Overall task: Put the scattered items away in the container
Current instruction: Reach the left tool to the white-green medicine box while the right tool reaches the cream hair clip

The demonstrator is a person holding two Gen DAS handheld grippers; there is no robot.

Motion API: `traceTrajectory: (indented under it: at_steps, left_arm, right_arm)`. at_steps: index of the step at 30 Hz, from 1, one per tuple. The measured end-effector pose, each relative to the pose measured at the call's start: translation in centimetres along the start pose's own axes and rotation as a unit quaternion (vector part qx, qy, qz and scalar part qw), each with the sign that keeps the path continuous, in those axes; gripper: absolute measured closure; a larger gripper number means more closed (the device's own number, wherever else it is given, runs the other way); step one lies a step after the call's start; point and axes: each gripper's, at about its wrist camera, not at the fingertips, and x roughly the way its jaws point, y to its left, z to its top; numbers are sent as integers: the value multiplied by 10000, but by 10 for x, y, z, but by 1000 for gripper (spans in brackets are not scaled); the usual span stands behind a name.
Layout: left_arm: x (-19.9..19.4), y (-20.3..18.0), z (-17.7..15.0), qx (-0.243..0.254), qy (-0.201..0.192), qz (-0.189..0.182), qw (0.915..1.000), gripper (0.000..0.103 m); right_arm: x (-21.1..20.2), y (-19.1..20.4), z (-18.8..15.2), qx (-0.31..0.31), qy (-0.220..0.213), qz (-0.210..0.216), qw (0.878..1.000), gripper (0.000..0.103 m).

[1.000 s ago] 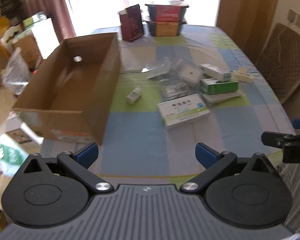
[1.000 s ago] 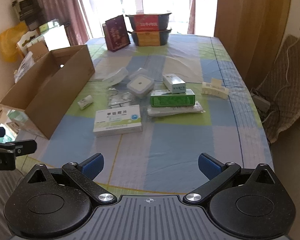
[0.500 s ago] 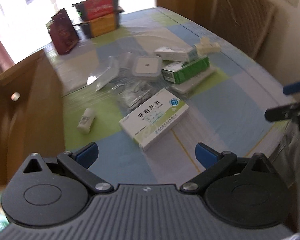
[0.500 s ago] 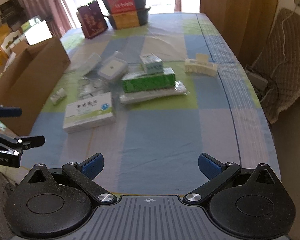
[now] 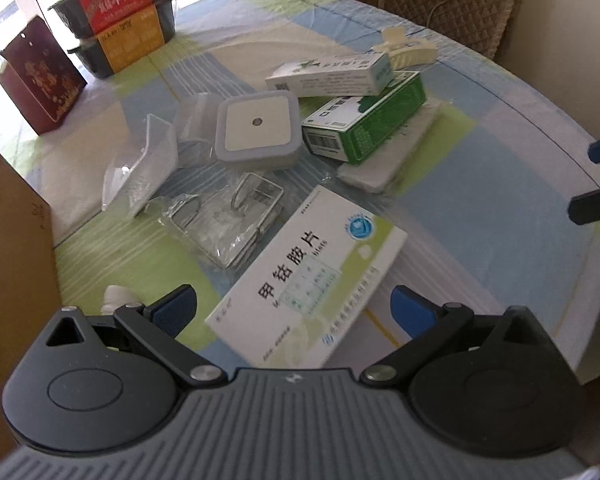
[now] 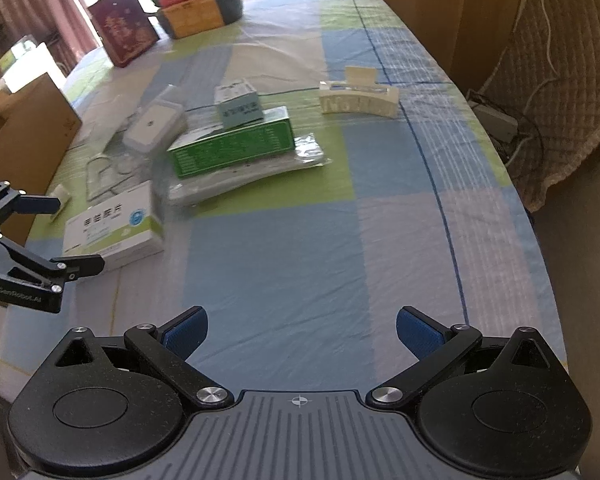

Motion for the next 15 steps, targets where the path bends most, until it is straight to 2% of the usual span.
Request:
traceTrajectory:
  at_steps: [3, 4, 11, 15]
  left_arm:
    - [11, 2, 0, -1, 90, -101, 9999, 3]
    - [12, 1, -2, 23, 82, -108, 9999, 8]
    - [-1, -9, -24, 172, -7, 83, 9998, 29]
    - [-16, -14, -44, -143, 301, -39, 9994, 35]
  right_arm:
    - [5, -2, 1, 81, 50, -10, 10000, 0]
    - [6, -3, 1, 96, 68, -14, 9999, 0]
    - [13, -3, -1, 116, 167, -51, 9998, 0]
    - [13, -2, -1, 89, 159, -50, 9998, 0]
